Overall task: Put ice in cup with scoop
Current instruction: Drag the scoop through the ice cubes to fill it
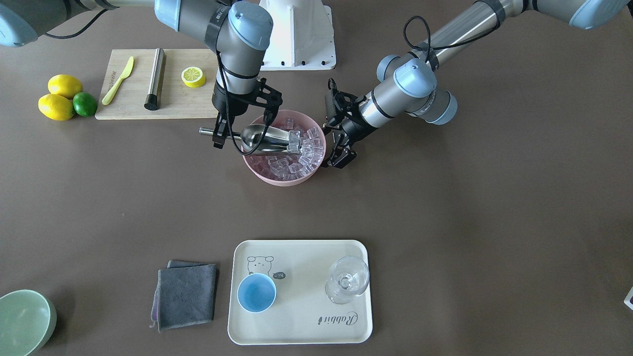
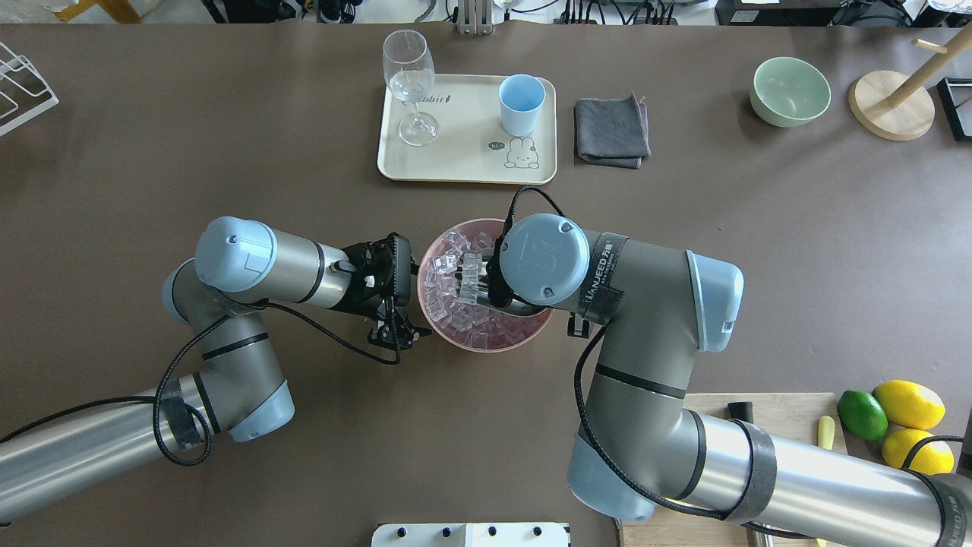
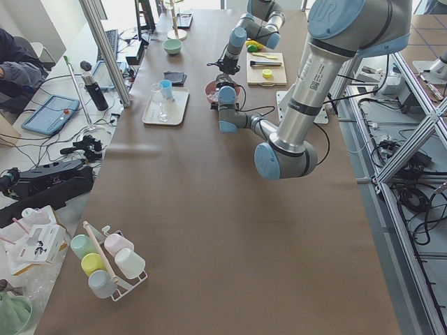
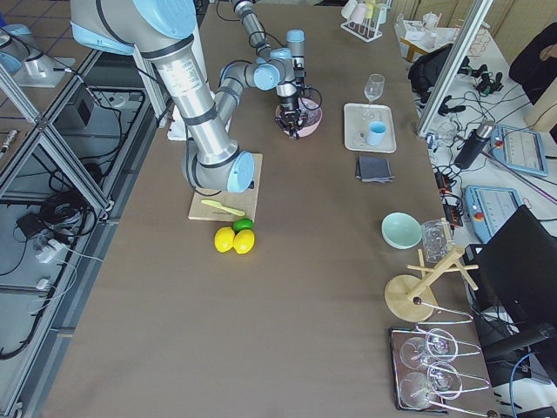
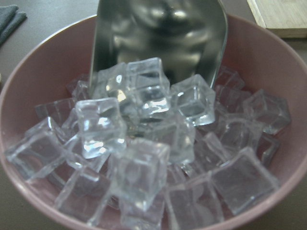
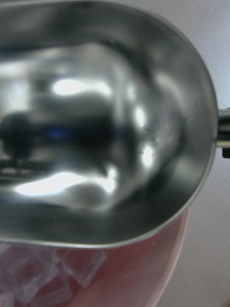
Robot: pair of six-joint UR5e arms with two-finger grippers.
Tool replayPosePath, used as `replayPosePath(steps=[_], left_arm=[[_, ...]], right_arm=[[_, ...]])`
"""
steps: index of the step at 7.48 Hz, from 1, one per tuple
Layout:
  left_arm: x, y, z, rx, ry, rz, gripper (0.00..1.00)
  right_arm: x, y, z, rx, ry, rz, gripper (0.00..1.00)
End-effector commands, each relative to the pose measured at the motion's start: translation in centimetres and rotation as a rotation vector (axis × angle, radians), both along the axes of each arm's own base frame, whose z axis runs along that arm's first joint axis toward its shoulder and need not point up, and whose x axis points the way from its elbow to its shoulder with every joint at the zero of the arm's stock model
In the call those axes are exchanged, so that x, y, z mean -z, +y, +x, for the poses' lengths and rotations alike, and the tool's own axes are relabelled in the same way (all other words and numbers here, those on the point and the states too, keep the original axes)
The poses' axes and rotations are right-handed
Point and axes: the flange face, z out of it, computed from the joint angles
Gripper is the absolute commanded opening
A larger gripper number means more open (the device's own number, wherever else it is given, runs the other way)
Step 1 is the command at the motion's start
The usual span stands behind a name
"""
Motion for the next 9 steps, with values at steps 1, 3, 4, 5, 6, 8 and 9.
replayPosePath(steps=[1,3,4,5,6,8,9], left_arm=[[0.0,0.0,0.0,0.001,-0.002,-0.001,0.98],[-0.2,0.0,0.1,0.001,-0.006,-0.003,0.98],[-0.3,0.0,0.2,-0.001,-0.008,-0.004,0.98],[-0.4,0.0,0.2,-0.001,-0.01,-0.006,0.98],[-0.3,0.0,0.3,-0.001,-0.009,-0.005,0.98],[-0.3,0.0,0.1,-0.001,-0.008,-0.004,0.98],[-0.2,-0.2,-0.1,0.004,-0.005,-0.003,0.98]], right_arm=[[0.0,1.3,-0.5,-0.067,-0.15,0.014,0.0],[-1.6,3.1,0.6,-0.088,-0.217,0.015,0.0],[-2.0,3.8,1.9,-0.096,-0.255,0.019,0.0],[-2.0,4.3,3.2,-0.095,-0.286,0.03,0.0],[-1.9,4.8,4.6,-0.094,-0.313,0.038,0.0],[-2.2,3.0,8.0,-0.132,-0.356,0.039,0.0],[-3.0,-0.4,11.3,-0.152,-0.367,-0.02,0.0]])
